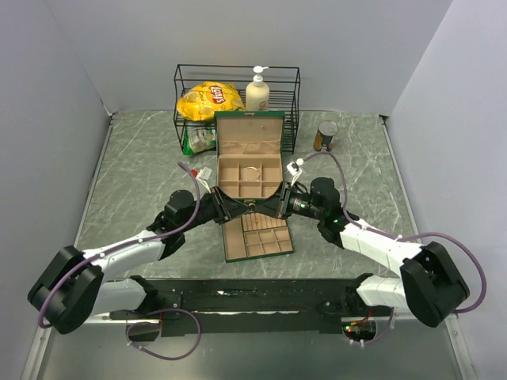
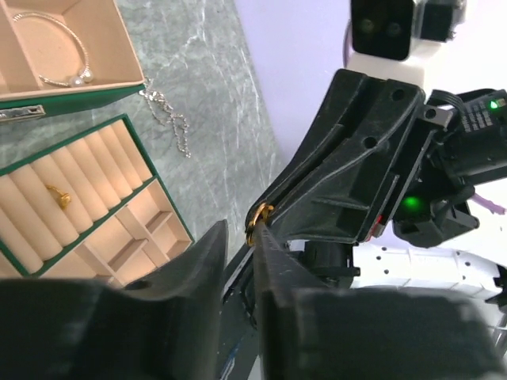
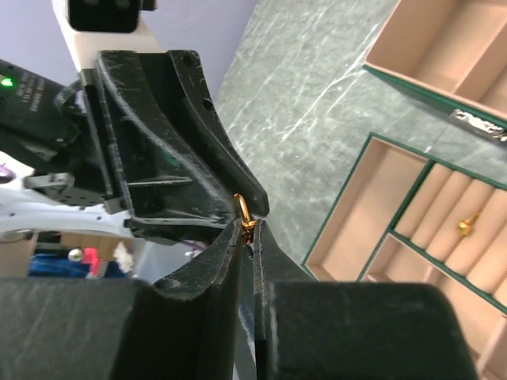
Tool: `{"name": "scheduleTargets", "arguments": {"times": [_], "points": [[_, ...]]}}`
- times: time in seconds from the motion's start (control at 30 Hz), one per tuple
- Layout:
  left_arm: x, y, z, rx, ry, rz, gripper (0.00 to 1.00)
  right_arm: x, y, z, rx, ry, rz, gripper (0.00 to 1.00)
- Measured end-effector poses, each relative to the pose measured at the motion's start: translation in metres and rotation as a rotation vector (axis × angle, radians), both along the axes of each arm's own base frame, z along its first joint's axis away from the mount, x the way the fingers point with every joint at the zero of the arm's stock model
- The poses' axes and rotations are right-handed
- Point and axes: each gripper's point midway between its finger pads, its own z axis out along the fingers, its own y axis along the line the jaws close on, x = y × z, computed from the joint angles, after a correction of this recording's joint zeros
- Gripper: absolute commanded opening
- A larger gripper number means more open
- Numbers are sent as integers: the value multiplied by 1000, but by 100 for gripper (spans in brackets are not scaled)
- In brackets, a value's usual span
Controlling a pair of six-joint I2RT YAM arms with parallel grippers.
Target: Organize the mixed jewelry
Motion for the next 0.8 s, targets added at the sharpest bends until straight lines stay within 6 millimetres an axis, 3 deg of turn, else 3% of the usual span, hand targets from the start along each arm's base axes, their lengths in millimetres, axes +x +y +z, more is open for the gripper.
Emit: {"name": "scheduleTargets", "arguments": {"times": [0.13, 0.43, 0.7, 0.8], "points": [[0, 3, 10, 13, -16, 12, 47, 1, -4, -3, -39, -8, -22, 0], [10, 18, 30, 110, -65, 100, 64, 4, -20, -38, -242, 62, -102, 0], [29, 67, 34, 377, -58, 324, 99, 10, -48, -48, -473, 51, -205, 0], [29, 91, 27, 489, -34, 399, 96, 7, -60, -58, -576, 63, -232, 0]]}}
